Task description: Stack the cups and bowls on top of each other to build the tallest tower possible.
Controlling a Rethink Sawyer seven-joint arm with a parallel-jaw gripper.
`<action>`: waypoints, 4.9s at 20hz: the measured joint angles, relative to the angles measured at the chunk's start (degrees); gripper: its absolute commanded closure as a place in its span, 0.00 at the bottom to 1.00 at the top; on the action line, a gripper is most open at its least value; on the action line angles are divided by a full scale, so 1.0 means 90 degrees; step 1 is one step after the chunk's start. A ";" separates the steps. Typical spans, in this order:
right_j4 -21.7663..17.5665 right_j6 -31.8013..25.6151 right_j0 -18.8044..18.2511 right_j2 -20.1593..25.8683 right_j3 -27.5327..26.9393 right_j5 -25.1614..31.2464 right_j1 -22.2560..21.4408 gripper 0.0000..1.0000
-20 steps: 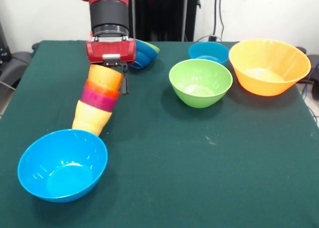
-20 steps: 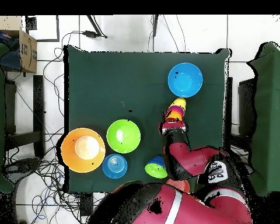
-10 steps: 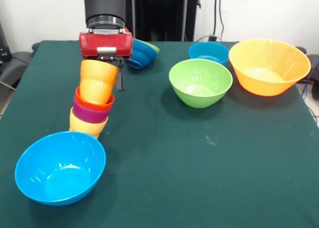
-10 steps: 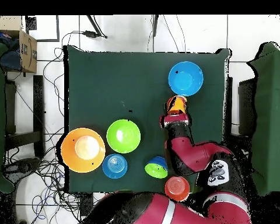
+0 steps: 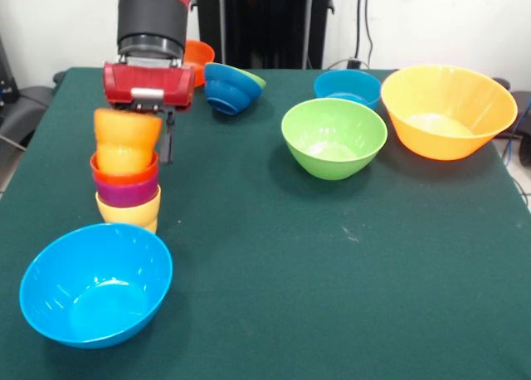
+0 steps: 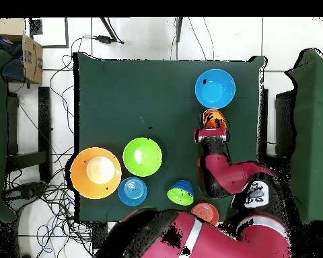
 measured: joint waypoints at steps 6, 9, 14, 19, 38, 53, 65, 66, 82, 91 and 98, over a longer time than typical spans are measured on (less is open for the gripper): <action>-0.0122 -0.0001 -0.0014 -0.0014 -0.0286 0.0183 0.0392 0.00; -0.0498 0.0000 -0.0023 -0.0010 -0.0362 0.0321 0.0374 0.00; -0.1111 0.0000 -0.0071 0.0049 -0.0436 0.0758 0.0306 0.00; -0.1340 0.0000 -0.0158 0.0207 -0.0437 0.1263 0.0303 0.00; -0.1330 0.0001 -0.0876 0.1166 -0.0433 0.2086 0.0321 1.00; -0.1190 0.0001 -0.1144 0.1596 -0.0252 0.2472 0.0131 1.00; -0.0743 0.0000 -0.1704 0.2307 0.0384 0.3781 -0.0420 1.00; -0.0664 0.0000 -0.1739 0.2363 0.0407 0.3915 -0.0449 1.00; 0.0519 0.0000 -0.2290 0.3364 0.0489 0.5791 -0.0794 1.00; 0.0954 0.0000 -0.2442 0.3648 0.0534 0.6734 -0.0973 1.00; 0.1337 0.0000 -0.2454 0.3745 0.0571 0.7562 -0.1107 1.00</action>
